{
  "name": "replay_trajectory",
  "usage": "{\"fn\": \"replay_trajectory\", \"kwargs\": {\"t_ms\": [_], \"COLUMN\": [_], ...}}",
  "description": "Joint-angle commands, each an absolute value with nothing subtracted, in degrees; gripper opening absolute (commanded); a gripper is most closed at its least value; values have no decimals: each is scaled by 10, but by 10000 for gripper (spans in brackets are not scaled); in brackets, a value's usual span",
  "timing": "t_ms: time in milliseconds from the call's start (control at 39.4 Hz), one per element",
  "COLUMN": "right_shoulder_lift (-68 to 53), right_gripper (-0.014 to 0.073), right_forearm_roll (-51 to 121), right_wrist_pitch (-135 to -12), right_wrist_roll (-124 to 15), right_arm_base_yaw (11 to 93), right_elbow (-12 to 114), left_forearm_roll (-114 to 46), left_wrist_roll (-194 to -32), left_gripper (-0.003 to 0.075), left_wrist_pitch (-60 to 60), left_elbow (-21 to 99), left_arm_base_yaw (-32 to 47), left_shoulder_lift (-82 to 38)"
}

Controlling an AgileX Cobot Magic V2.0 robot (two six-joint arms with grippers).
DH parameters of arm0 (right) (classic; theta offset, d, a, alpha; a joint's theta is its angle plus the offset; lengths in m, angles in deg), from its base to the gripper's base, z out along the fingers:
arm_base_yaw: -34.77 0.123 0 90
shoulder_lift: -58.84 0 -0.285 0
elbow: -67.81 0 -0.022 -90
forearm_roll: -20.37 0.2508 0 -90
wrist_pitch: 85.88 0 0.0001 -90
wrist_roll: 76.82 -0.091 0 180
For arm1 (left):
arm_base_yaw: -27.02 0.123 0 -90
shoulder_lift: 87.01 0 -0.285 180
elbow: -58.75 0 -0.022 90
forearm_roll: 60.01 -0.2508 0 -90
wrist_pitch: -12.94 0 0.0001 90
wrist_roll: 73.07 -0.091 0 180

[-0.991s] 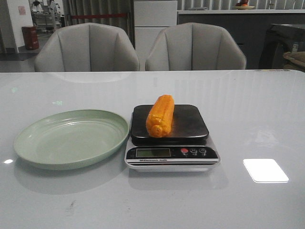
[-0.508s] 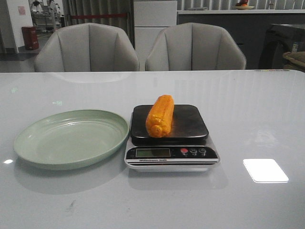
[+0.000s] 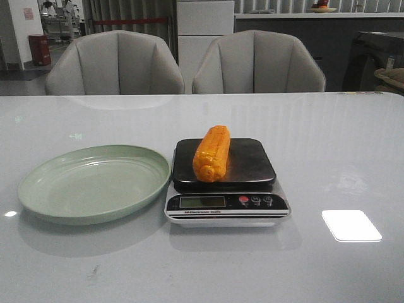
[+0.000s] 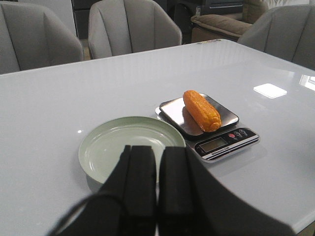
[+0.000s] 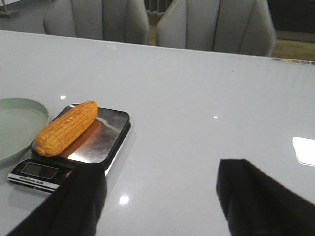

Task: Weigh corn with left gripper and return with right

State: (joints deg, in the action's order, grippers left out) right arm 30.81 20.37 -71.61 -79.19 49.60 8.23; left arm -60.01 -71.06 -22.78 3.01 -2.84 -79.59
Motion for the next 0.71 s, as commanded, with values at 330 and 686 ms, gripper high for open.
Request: {"fn": "replay_trajectory", "kwargs": {"t_ms": [330, 686], "right_shoulder_lift": [73, -217], "right_gripper": [598, 598], "right_forearm_roll": [208, 336], "right_wrist_pitch": [-710, -578], "right_wrist_roll": [-787, -805], "right_arm_base_yaw": [630, 668], "right_elbow": [239, 476], "left_forearm_roll": [-600, -600], "left_wrist_roll": [-709, -709], "left_gripper": [113, 113], "left_wrist_pitch": [-180, -180], "left_elbow": [44, 44], "left_arm_base_yaw": [-27, -27], "left_shoulder_lift": [-794, -794]}}
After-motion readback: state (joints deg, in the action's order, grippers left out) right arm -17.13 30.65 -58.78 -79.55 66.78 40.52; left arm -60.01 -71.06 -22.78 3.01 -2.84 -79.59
